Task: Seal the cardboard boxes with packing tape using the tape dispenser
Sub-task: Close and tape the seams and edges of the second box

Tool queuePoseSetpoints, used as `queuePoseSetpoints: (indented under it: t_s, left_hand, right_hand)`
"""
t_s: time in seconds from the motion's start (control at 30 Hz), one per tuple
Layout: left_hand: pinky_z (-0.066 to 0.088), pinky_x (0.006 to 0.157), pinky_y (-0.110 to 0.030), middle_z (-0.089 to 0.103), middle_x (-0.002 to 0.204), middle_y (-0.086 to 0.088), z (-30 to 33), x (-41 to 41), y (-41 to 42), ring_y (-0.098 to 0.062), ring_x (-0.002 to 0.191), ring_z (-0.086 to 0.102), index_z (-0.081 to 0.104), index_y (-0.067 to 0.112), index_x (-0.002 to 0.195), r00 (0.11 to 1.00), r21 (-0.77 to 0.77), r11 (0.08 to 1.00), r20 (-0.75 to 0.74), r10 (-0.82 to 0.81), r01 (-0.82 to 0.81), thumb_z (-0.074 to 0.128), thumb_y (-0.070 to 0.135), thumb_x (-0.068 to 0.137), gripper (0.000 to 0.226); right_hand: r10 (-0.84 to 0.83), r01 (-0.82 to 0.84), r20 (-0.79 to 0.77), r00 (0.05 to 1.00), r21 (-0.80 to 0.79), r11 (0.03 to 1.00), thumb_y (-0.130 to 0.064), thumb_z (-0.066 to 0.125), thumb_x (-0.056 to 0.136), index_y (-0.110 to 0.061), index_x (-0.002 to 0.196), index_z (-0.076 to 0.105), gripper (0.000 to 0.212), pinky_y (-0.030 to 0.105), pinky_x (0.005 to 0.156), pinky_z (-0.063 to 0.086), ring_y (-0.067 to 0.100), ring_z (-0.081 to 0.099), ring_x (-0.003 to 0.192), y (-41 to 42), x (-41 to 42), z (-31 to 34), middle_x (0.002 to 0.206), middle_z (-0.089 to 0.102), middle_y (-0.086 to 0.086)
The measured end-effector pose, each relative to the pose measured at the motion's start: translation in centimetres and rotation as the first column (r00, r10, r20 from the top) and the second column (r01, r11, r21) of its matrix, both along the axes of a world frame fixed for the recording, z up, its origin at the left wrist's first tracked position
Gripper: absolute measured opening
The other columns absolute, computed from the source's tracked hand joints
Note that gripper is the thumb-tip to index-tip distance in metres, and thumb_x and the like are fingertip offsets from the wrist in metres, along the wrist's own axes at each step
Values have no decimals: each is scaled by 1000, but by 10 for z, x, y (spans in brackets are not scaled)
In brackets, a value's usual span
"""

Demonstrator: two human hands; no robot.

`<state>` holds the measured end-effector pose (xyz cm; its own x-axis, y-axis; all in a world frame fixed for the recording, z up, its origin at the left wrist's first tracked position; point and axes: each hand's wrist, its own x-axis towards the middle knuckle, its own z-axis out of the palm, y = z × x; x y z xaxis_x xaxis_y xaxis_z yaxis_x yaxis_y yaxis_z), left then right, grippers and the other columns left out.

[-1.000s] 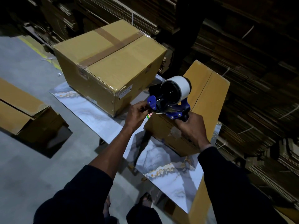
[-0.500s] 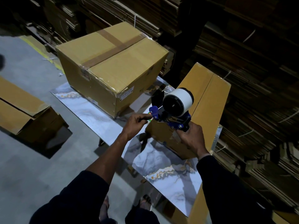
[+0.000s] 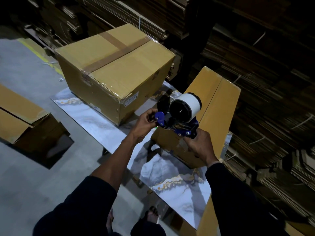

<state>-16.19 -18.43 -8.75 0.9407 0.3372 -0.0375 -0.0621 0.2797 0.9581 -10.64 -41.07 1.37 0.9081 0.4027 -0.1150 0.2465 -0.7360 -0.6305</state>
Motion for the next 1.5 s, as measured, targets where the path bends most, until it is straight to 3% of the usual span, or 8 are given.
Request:
queuePoseSetpoints:
  t_s: [0.2,0.37,0.57,0.67,0.9,1.03,1.3,1.5]
  left_hand:
    - [52,103,-36,75,111,0,-6,-3,-5,-18,112,68,62,7,116,1000,-76,997,1,-22,22,67,-9,94,28]
    - [52,105,-39,73,112,-8,-19,-16,-6,-19,112,68,67,13,101,999,-34,999,-44,25,-26,73,-6,91,22]
    - [52,101,-46,76,105,6,-12,-18,-5,-17,106,69,67,18,103,986,-127,979,-77,151,-160,52,-10,100,33]
    - [50,104,-46,76,110,1,-1,-14,-4,-21,109,67,69,17,108,991,-156,978,-15,136,-137,60,-3,100,23]
    - [52,107,-37,76,120,4,1,-15,-20,-16,119,68,75,32,114,995,-52,995,33,91,-89,72,-6,91,44]
    - [54,103,-35,77,116,8,-1,-14,-25,-13,114,70,79,44,106,985,8,986,47,167,-167,73,-9,90,56]
    - [53,98,-25,74,122,-7,-6,-11,-23,-8,111,70,71,15,125,980,166,966,20,199,-200,74,0,92,36]
    - [48,92,-15,70,114,14,-4,-7,-31,12,102,64,62,46,112,975,269,938,32,221,-221,70,-3,94,53]
  right_hand:
    - [14,-14,-5,1000,14,1000,-66,62,66,-4,81,61,65,50,57,54,41,65,62,2,-3,7,68,66,18]
    - [0,0,-3,1000,-10,1000,-36,77,88,-5,83,62,35,52,58,54,41,66,62,0,-3,4,66,66,18]
    - [-14,15,11,1000,-31,999,-40,76,88,-2,81,62,41,50,55,53,38,66,59,1,-3,1,64,66,16]
    - [-7,8,19,1000,-21,1000,-41,76,87,-2,79,61,43,49,57,53,37,65,60,1,-3,1,63,65,15]
    - [-7,7,0,1000,7,1000,-64,63,68,-3,80,62,62,51,56,53,39,66,59,1,-6,3,64,65,16]
    - [9,-9,12,1000,11,1000,-60,62,67,-8,85,64,55,54,57,56,39,67,62,0,-3,1,67,67,14]
    - [41,-41,-5,999,-7,999,-33,74,87,-8,87,64,27,38,48,41,34,58,56,-4,1,-3,68,64,19]
    - [38,-38,33,999,17,999,-35,74,88,-6,73,53,39,42,51,33,27,44,53,-13,3,-12,61,51,14]
